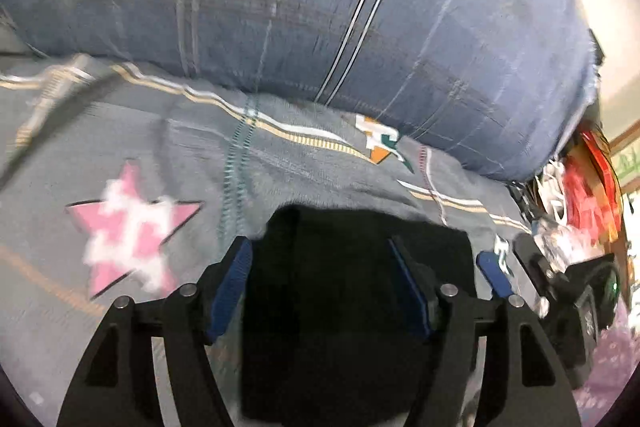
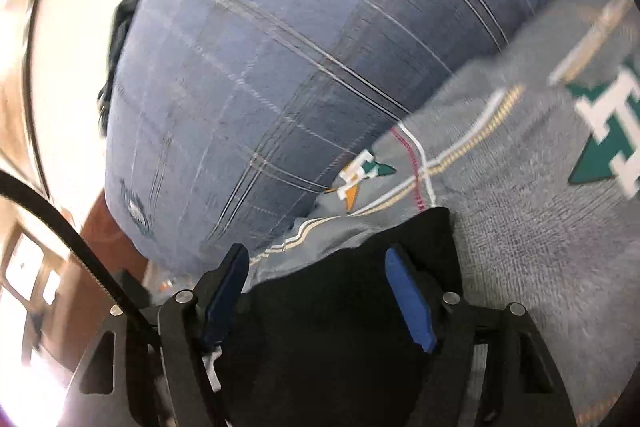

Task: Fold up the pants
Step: 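Lift the folded pants with both grippers and carry them toward the pillow, then lower the pants onto the sheet and open both grippers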

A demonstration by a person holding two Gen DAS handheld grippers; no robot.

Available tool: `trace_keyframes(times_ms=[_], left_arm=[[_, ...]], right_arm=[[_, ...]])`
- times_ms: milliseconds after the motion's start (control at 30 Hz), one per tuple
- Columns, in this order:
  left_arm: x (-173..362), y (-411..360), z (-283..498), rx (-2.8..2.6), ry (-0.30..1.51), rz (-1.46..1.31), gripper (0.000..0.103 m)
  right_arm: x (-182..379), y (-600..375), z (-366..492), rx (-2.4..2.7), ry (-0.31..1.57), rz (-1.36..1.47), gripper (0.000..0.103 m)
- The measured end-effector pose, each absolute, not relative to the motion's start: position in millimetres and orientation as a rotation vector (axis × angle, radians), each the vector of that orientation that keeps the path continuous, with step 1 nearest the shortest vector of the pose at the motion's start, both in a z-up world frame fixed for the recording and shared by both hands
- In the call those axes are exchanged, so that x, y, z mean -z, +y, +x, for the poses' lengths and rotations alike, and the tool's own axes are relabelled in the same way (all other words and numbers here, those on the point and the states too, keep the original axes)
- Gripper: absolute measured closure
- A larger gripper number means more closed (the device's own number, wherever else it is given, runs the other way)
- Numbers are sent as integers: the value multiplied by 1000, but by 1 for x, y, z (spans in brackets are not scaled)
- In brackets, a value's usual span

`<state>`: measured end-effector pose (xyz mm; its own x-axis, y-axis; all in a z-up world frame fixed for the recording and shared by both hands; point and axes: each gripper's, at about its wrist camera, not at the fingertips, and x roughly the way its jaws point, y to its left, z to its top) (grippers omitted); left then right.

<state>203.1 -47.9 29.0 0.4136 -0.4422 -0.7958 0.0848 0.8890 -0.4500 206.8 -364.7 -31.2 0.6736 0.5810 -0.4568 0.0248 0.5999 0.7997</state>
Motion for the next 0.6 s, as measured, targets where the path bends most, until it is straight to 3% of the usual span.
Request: trace_keyframes(times_ms=[233,333,433,533,600], left_arm=[[-81,-21,87,262,938,-218,34],[-93,-18,40,240,857,-181,30],[-106,-13,-3,162,756,-151,23],[-114,-9,-36,59,677,-150,14],[-123,-7,-59,-46,611,-121,2]], right_arm=[[-31,-333,130,-357,687,602,27],[-61,-315,82,-372,626,491,21],[-72,-298,27,-343,587,379,11],[-64,-285,-18,-295,616,321,11],[-55,-278,-44,-267,657,344,11]])
